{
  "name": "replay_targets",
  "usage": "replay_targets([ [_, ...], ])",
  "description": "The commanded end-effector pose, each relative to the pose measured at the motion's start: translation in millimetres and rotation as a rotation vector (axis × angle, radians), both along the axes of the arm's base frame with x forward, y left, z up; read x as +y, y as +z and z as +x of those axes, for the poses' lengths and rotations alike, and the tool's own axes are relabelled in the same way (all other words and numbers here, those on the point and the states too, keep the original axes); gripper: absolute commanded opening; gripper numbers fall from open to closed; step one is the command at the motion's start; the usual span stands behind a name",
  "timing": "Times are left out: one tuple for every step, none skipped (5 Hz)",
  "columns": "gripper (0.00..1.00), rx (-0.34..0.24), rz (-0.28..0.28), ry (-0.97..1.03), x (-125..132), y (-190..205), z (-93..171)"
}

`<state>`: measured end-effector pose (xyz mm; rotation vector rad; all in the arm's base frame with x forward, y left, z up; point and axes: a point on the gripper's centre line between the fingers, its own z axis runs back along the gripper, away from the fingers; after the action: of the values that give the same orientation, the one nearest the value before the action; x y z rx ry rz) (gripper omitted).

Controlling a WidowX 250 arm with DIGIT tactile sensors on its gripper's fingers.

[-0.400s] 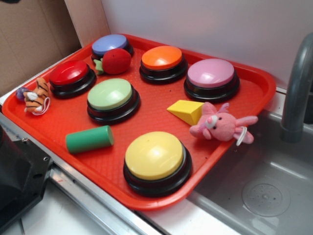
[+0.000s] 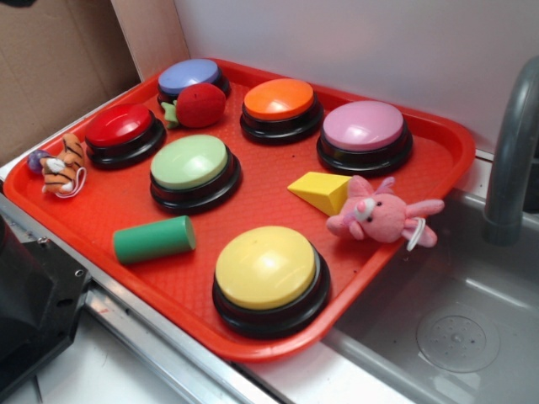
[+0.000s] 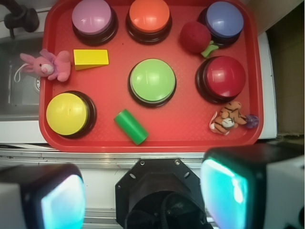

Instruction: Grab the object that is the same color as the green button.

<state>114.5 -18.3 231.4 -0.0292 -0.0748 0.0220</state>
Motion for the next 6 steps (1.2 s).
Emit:
replay_targets([
  [1.00,0.011,0.053,-0.214,-28.7,-65.7,15.6],
  [1.00,0.014,0.068,-0.200,-36.5,-99.8,16.7],
  [1.00,0.033,0.101,-0.189,-36.1,-130.1,18.8],
  [1.00,-0.026,0.075,-0.203,-36.6,-151.0,21.9],
  [1.00,-0.033,0.070,-0.202,-34.3,-177.8,27.0],
  [1.00,-0.052,0.000,-0.220,-29.2,-196.9,29.0],
])
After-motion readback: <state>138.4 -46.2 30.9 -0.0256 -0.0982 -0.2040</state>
